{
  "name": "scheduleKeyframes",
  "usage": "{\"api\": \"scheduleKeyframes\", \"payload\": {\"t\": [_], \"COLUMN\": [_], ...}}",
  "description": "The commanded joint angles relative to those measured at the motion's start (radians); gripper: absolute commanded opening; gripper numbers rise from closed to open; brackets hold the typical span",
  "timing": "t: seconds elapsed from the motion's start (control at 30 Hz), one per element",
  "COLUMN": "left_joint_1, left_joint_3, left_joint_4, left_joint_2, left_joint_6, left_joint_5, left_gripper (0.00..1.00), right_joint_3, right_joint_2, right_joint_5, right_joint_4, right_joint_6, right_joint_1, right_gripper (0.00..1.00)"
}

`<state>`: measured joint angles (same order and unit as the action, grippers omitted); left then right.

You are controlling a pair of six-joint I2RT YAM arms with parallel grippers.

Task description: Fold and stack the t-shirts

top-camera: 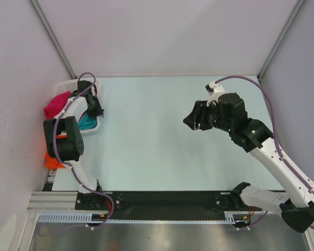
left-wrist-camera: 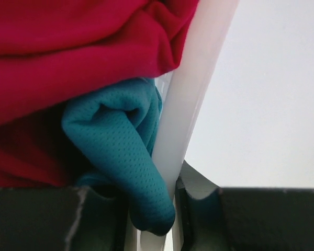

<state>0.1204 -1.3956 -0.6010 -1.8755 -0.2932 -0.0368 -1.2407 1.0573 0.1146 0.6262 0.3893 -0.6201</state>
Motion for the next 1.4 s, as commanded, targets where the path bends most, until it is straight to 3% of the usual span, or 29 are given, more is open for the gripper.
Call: {"api": "scheduleKeyframes", "payload": {"t": [0.0, 0.23, 0.5, 0.77, 1.2, 1.37], "left_joint_1": [0.100, 0.120, 0.119, 0.120, 0.102, 0.150], "left_joint_3": [0.078, -0.011, -0.002, -0.311, -0.467, -0.526], "left_joint_4": [-0.108, -0.148, -0.123, -0.261, -0.290, -0.333], "left_joint_2": [0.032, -0.005, -0.036, -0.262, -0.422, -0.502], "left_joint_6": [-0.146, -0.124, -0.093, -0.058, -0.075, -0.093], "left_joint_5": [-0.037, -0.044, -0.104, -0.104, -0.150, -0.192], "left_gripper": [0.07, 0.09, 0.11, 0.11, 0.11, 0.11], "right_joint_3": [-0.006, -0.012, -0.026, -0.057, -0.128, -0.146], "right_joint_2": [0.033, 0.038, 0.052, 0.052, 0.090, 0.079], "right_joint_5": [0.039, 0.016, 0.017, -0.003, -0.012, -0.030], "right_joint_4": [-0.069, -0.060, -0.060, -0.043, -0.016, 0.006], "right_joint_6": [0.013, 0.008, 0.010, 0.005, -0.018, -0.024], "right_joint_1": [-0.026, -0.041, -0.047, -0.055, -0.061, -0.059], "right_gripper": [0.56, 0.56, 0.56, 0.56, 0.56, 0.56]}}
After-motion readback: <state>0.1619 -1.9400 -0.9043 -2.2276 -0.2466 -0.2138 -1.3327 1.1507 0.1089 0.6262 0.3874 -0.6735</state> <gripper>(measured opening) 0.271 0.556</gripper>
